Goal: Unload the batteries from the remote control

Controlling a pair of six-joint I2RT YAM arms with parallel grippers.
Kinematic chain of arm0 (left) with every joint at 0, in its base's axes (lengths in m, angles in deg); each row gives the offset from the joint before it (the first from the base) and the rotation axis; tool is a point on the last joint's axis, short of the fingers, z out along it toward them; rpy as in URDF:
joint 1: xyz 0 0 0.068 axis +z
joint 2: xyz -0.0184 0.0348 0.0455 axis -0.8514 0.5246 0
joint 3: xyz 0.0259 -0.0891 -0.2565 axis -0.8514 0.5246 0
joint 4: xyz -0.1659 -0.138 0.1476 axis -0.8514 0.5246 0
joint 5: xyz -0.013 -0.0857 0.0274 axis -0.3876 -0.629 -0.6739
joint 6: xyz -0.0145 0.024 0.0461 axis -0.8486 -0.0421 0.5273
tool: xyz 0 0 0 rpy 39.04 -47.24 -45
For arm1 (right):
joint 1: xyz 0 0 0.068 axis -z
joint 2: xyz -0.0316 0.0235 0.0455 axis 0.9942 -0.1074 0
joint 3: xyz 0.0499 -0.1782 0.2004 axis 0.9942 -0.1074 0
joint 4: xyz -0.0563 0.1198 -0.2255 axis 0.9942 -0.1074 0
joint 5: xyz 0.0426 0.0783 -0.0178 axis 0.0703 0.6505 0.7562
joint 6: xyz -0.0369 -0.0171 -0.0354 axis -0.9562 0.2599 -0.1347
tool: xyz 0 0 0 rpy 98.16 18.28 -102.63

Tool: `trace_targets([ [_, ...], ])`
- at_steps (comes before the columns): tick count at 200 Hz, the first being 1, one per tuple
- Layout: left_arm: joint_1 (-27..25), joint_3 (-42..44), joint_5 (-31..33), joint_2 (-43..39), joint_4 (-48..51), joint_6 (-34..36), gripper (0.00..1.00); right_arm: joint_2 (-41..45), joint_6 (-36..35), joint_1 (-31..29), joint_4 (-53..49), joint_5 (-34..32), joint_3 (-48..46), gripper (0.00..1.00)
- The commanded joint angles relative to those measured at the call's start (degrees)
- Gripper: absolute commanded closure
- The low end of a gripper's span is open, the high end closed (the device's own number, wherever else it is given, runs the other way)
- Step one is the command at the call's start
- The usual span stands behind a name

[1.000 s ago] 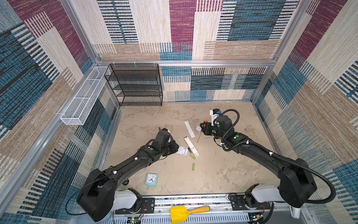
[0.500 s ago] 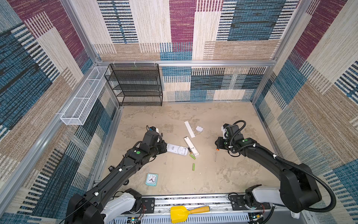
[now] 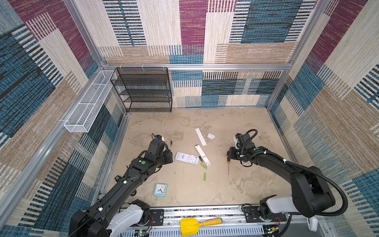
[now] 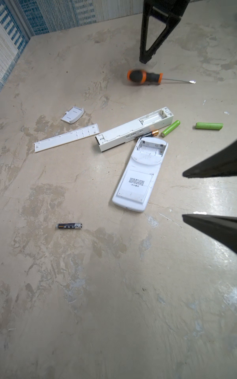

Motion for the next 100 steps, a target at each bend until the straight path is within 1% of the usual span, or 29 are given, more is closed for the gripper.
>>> trace_targets([
  [1,1.1,-1.16,1.95,0.81,0.45,4.87,0.63,0.67,-0.13,0.04,1.43,-2.24,0.9,0.52],
  [27,3.38,-3.08,3.1,2.33,1.28,8.05,0.56,2.67,-0.47,0.07,0.06,-4.95,2.01,0.47],
  [46,5.78,-4.61,3.99,2.84,1.24,9.77,0.5,5.33,-0.99,0.16,0.05,-8.83,2.69,0.42],
  [69,8.68,-5.55,3.74,2.71,-0.23,11.97,0.46,7.7,-1.36,0.26,0.23,-12.81,3.85,0.37],
  [80,10.18,-6.11,2.96,2.72,-0.51,12.52,0.45,8.31,-1.7,0.34,1.11,-12.99,4.2,0.36],
  [100,11.92,-6.34,1.48,2.63,-0.29,12.43,0.44,7.41,-2.16,0.32,3.48,-11.1,4.67,0.37],
])
